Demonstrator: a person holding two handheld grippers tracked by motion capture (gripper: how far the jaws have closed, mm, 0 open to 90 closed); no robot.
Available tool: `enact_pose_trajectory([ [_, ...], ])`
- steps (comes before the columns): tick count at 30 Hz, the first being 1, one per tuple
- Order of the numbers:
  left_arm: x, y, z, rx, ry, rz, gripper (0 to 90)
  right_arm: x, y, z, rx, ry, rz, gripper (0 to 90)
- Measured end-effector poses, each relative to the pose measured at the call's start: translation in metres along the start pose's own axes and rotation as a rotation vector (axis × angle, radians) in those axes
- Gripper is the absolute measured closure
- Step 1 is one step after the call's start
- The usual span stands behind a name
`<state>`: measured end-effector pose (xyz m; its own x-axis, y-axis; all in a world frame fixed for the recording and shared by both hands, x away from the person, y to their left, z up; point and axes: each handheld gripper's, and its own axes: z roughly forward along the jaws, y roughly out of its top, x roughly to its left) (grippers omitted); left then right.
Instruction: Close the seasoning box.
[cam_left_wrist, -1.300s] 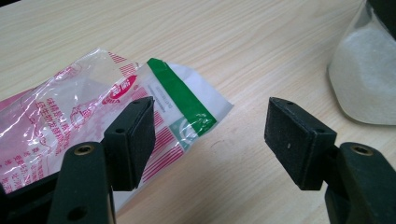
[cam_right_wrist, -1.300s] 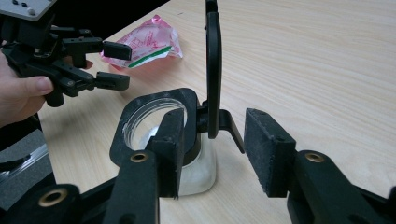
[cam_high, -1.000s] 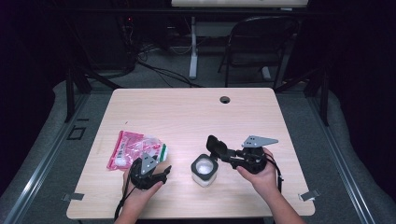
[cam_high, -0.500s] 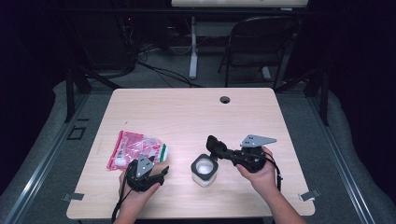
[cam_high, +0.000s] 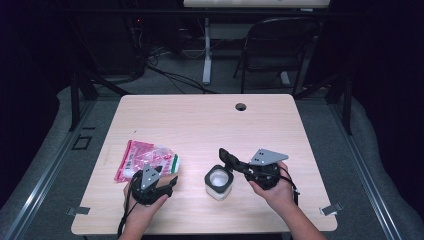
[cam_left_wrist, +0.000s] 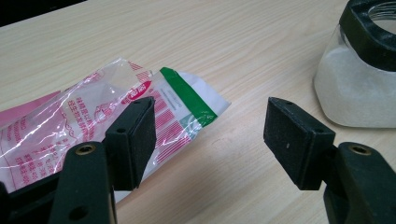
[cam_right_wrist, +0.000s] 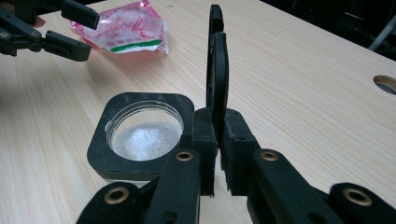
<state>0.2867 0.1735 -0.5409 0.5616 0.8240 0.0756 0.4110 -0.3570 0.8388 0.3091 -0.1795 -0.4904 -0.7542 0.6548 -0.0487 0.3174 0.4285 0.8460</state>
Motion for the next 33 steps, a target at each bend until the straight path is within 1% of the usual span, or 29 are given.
enact_pose_trajectory([
  [2,0.0,0.0,0.0,-0.001,0.002,0.001,34.3,0.001,0.0,0.0,0.001,-0.005,-0.005,85.0],
  [13,0.003,0.001,-0.001,-0.008,0.005,-0.008,34.8,0.003,0.0,0.0,-0.011,0.018,0.003,81.9],
  [22,0.006,0.001,-0.003,-0.009,0.011,-0.017,35.8,0.007,0.0,0.0,-0.022,0.038,-0.003,77.2],
  [23,0.006,0.001,-0.003,-0.01,0.011,-0.018,35.8,0.007,0.0,0.0,-0.021,0.043,-0.003,75.5],
  [24,0.006,0.001,-0.003,-0.009,0.011,-0.018,35.7,0.008,0.001,0.001,-0.013,0.048,-0.009,73.3],
  [30,0.006,0.002,-0.001,-0.006,0.011,-0.006,35.6,0.012,0.0,0.003,-0.004,0.067,-0.024,69.3],
  [33,0.006,0.002,0.0,-0.008,0.01,-0.006,35.6,0.017,0.0,0.004,0.0,0.064,-0.043,66.8],
])
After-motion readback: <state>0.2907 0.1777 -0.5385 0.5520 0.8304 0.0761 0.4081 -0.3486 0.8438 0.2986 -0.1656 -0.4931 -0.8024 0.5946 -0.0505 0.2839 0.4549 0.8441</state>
